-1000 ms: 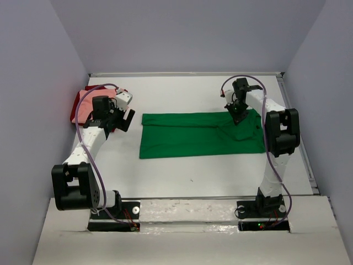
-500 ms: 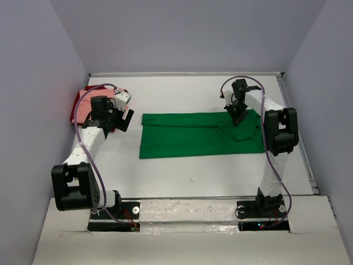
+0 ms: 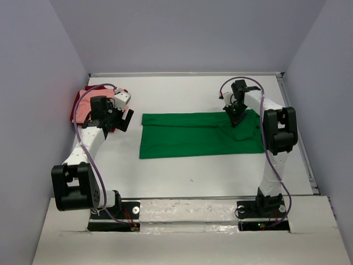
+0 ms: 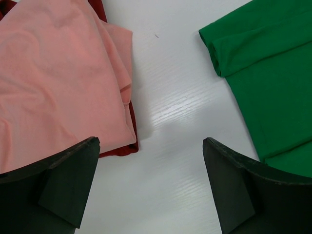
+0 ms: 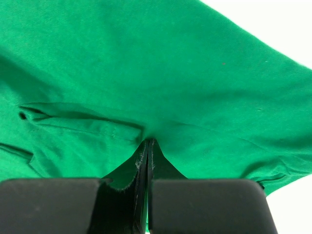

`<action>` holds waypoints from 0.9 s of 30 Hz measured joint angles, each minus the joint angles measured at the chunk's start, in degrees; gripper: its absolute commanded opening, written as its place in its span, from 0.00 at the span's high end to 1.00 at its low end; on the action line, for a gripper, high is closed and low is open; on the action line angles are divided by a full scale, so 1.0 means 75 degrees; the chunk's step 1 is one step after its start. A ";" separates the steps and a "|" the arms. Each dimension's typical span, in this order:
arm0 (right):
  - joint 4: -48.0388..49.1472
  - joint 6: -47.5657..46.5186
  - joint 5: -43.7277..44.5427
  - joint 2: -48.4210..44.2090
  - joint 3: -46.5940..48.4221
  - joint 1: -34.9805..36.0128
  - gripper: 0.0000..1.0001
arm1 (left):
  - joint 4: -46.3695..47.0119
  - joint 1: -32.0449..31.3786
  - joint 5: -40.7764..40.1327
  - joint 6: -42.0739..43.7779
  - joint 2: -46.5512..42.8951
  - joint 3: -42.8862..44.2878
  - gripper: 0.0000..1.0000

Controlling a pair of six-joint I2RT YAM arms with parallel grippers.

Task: Fold and stack the t-shirts
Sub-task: Fold the tshirt

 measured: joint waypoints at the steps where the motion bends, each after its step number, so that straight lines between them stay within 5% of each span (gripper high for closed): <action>1: -0.0023 -0.0003 -0.0041 0.0000 0.0000 0.0000 1.00 | 0.0000 0.0000 0.0012 0.0000 0.0000 0.0000 0.01; 27: -0.1169 -0.0291 -0.1349 0.0189 0.0198 0.0099 1.00 | -0.0020 0.0003 0.0201 0.0000 -0.0023 0.0000 0.01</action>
